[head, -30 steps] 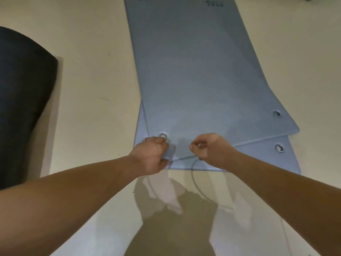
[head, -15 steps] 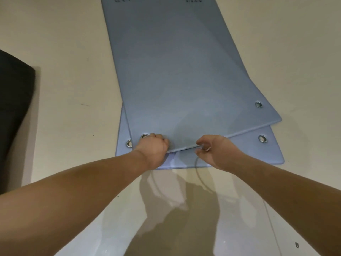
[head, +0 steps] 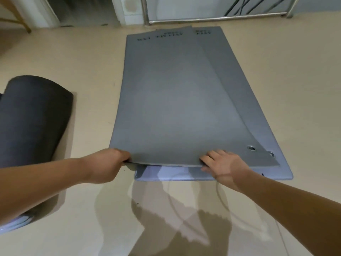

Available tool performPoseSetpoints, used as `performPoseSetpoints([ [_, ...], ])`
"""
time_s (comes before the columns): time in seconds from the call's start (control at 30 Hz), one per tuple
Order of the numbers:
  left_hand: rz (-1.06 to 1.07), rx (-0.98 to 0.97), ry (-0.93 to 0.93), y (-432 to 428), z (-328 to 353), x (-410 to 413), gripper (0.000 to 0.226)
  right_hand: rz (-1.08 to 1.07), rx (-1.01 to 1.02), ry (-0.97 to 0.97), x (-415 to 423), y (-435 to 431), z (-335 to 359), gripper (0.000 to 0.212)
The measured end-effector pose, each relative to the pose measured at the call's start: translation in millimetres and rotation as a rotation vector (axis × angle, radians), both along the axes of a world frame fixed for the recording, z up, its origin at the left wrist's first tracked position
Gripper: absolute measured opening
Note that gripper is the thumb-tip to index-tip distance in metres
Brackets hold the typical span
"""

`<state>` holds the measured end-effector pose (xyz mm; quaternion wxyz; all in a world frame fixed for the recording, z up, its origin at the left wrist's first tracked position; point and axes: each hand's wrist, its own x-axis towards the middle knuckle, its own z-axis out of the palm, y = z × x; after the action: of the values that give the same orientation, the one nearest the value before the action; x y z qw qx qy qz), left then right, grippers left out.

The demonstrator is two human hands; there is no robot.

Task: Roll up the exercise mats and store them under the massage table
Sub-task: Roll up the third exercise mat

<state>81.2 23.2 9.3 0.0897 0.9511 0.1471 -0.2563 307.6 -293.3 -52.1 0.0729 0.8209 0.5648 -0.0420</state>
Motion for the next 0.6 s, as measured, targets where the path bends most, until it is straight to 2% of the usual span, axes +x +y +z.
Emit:
performPoseSetpoints([
  [0.07,0.037,-0.058,0.047,3,11,-18,0.027,0.040,-0.075,0.060,-21,9,11,0.034],
  [0.13,0.027,-0.034,0.141,-1,22,-22,0.027,0.024,-0.154,0.140,-36,19,20,0.023],
  [0.23,-0.027,0.011,0.213,-22,27,-2,0.029,-0.064,-0.128,0.137,-32,39,35,0.027],
  [0.33,-0.003,0.039,0.117,-50,27,35,0.008,-0.120,-0.050,0.144,-19,55,54,0.026],
  [0.4,0.053,0.027,0.010,-55,30,54,0.015,-0.145,-0.062,0.183,-8,59,70,0.020],
  [0.5,0.141,-0.172,-0.095,-53,40,55,0.006,-0.156,-0.103,0.262,11,56,104,0.027],
  [0.6,0.149,-0.379,0.059,-59,45,36,0.002,-0.132,-0.221,0.382,8,51,127,0.030],
])
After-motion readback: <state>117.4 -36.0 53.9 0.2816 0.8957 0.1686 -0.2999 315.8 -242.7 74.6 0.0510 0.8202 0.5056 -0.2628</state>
